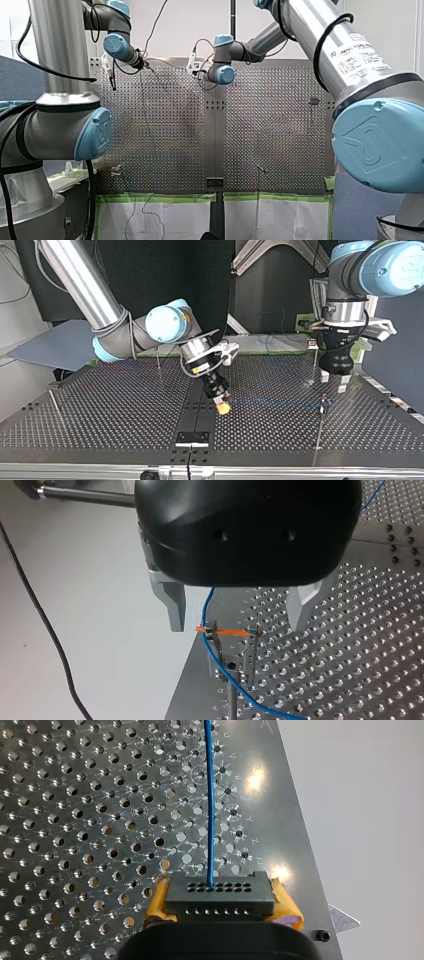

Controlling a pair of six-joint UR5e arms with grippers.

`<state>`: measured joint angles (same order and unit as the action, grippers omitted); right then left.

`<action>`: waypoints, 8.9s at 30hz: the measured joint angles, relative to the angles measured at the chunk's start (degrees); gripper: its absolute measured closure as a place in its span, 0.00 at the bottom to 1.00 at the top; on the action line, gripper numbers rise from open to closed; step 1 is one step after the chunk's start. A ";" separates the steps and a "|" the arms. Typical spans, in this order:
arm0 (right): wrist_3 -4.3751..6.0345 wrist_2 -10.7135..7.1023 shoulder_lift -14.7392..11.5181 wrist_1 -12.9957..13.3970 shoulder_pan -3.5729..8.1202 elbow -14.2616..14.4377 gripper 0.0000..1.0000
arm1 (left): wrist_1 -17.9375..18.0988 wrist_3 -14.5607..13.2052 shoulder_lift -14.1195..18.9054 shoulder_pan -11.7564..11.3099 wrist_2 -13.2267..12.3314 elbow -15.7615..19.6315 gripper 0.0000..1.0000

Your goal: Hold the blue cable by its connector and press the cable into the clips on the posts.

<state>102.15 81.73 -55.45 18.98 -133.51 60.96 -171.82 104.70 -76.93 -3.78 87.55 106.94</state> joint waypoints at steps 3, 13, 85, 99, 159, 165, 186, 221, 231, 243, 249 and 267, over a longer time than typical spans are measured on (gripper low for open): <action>0.00 0.00 0.00 -0.09 -0.01 0.00 1.00 | 0.24 -1.32 0.00 0.02 0.03 0.00 0.00; 0.00 -0.01 0.01 -0.38 -0.09 0.00 1.00 | 0.29 -2.46 0.00 0.29 0.38 0.00 0.00; -5.25 5.81 -12.92 -4.83 -0.64 8.57 1.00 | -3.78 -3.70 1.32 6.59 11.40 0.07 0.00; -6.99 1.40 -13.97 -2.00 -2.77 16.19 1.00 | -5.37 -4.37 2.07 7.83 16.81 0.07 0.00; -1.44 -6.23 -8.38 1.31 -5.66 7.91 1.00 | -6.19 -3.87 2.29 6.71 24.13 1.28 0.00; -0.92 -6.23 -6.81 0.88 -6.22 5.15 1.00 | -5.94 -3.90 1.60 6.53 24.12 1.29 0.00; 0.44 -9.51 -4.14 -1.97 -10.15 -2.50 1.00 | -5.64 -3.22 0.72 4.94 23.97 1.31 0.00; -6.09 -2.14 -8.28 -9.14 -6.50 3.70 1.00 | -6.24 -5.25 -2.34 5.95 18.17 1.32 0.00; -6.23 2.85 -6.97 -8.39 -4.48 8.68 1.00 | -6.17 -5.00 -2.36 7.15 16.67 1.31 0.00; -3.85 6.02 -6.36 -3.18 -2.42 10.39 1.00 | -6.09 -4.88 -2.69 7.76 16.56 1.32 0.00; -3.70 5.40 -6.32 -2.61 -2.03 9.28 1.00 | -6.09 -4.86 -2.77 7.93 16.55 1.32 0.00; -7.48 10.28 -6.49 -5.39 -1.65 8.64 1.00 | -6.53 -1.74 -2.77 8.44 14.82 1.32 0.00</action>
<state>94.66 92.01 -61.95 13.59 -135.15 69.60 -178.34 102.97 -79.70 4.67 102.36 108.26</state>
